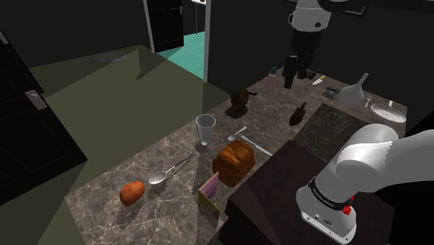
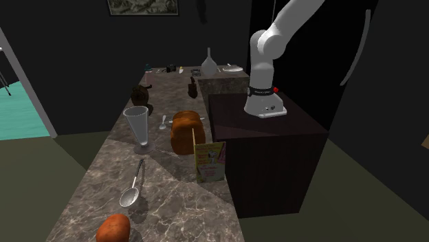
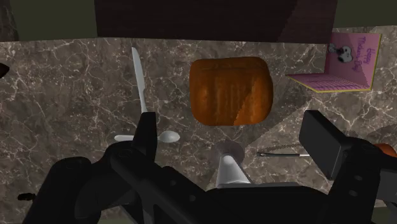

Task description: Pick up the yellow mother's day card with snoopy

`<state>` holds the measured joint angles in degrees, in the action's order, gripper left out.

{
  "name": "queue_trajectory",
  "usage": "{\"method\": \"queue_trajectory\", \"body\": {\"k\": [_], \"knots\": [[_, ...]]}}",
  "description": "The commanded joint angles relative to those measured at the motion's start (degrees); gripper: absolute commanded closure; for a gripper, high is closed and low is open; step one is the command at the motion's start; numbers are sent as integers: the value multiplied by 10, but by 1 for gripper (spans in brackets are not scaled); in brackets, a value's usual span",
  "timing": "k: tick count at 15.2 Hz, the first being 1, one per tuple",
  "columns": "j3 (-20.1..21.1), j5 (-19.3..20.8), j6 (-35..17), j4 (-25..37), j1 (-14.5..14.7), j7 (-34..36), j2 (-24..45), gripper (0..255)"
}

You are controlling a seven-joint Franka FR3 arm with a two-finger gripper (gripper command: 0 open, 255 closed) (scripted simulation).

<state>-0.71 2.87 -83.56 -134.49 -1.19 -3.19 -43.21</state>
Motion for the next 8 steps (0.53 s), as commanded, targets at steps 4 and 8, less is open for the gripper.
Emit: {"method": "queue_trajectory", "body": {"k": [4, 8], "knots": [[31, -20, -35, -46, 12, 33, -10, 0], [74, -50, -86, -98, 31, 76, -13, 0]]}}
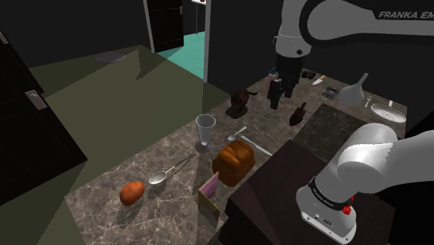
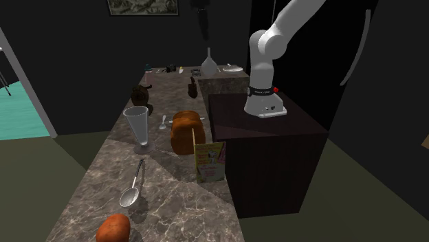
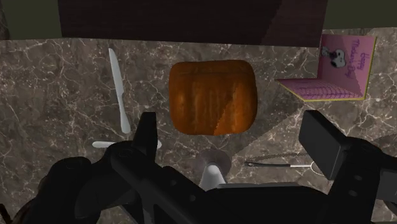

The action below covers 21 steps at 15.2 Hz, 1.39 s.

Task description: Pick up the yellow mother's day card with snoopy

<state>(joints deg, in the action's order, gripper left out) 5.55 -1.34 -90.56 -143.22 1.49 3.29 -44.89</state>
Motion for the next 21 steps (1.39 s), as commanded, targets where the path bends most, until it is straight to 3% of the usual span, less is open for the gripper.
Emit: {"method": "queue_trajectory", "body": {"k": [1, 8, 14, 21], "knots": [[22, -15, -29, -22, 10, 22, 6, 0], [106, -68, -133, -83, 47, 99, 47, 0], [184, -102, -235, -104, 72, 169, 126, 0], [281, -94, -362, -90, 73, 270, 270, 0]]}}
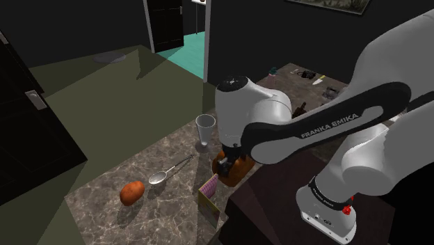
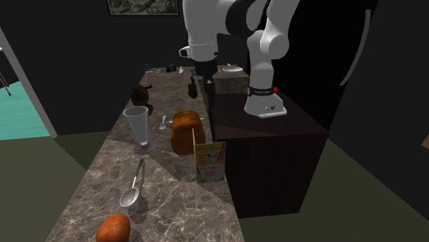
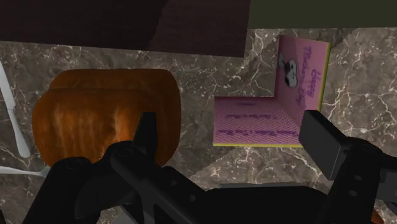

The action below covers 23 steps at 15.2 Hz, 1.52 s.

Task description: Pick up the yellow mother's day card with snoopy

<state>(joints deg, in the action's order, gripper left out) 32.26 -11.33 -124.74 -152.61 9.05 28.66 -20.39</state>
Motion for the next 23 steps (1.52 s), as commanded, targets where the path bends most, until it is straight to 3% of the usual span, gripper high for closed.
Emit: {"method": "queue_trajectory", "body": {"k": [1, 4, 7, 11, 20, 21, 23], "knots": [[28, 15, -38, 9, -5, 35, 49, 0], [67, 63, -87, 30, -16, 103, 130, 0], [88, 145, -126, 60, -20, 191, 222, 0], [68, 268, -153, 111, 18, 309, 342, 0], [18, 341, -197, 121, 54, 361, 411, 0], [19, 340, -197, 119, 53, 360, 409, 255], [19, 340, -197, 119, 53, 359, 409, 255]]}}
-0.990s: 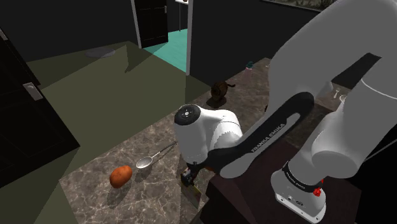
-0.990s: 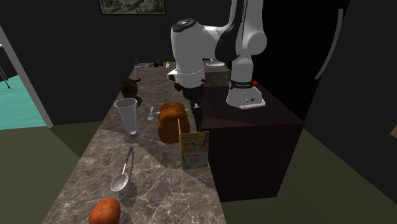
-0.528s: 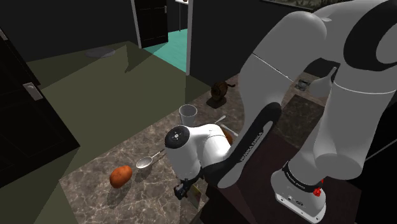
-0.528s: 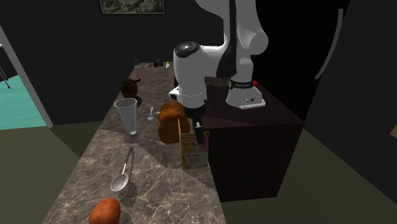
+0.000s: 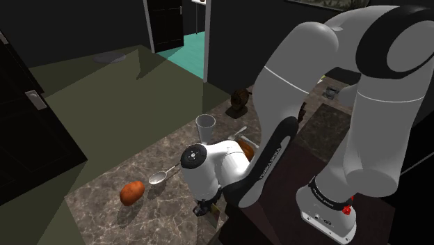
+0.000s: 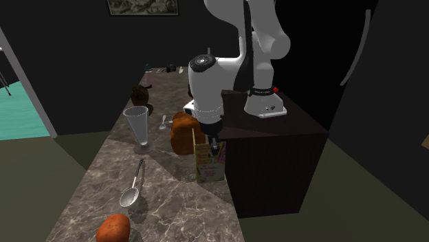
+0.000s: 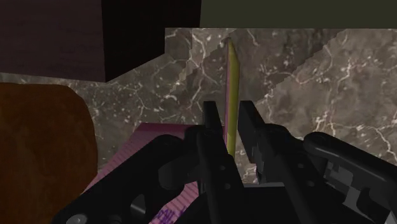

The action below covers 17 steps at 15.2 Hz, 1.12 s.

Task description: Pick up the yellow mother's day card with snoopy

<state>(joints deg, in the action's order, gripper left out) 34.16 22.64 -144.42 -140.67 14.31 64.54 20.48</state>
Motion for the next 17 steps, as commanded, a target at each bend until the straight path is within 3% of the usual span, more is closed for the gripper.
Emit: {"method": "queue_trajectory", "body": {"k": [1, 7, 17], "knots": [[0, 0, 0, 0, 0, 0, 0, 255], [-1, 2, 0, 2, 2, 2, 2, 255], [59, -98, 59, -9, -41, -68, -90, 255]]}}
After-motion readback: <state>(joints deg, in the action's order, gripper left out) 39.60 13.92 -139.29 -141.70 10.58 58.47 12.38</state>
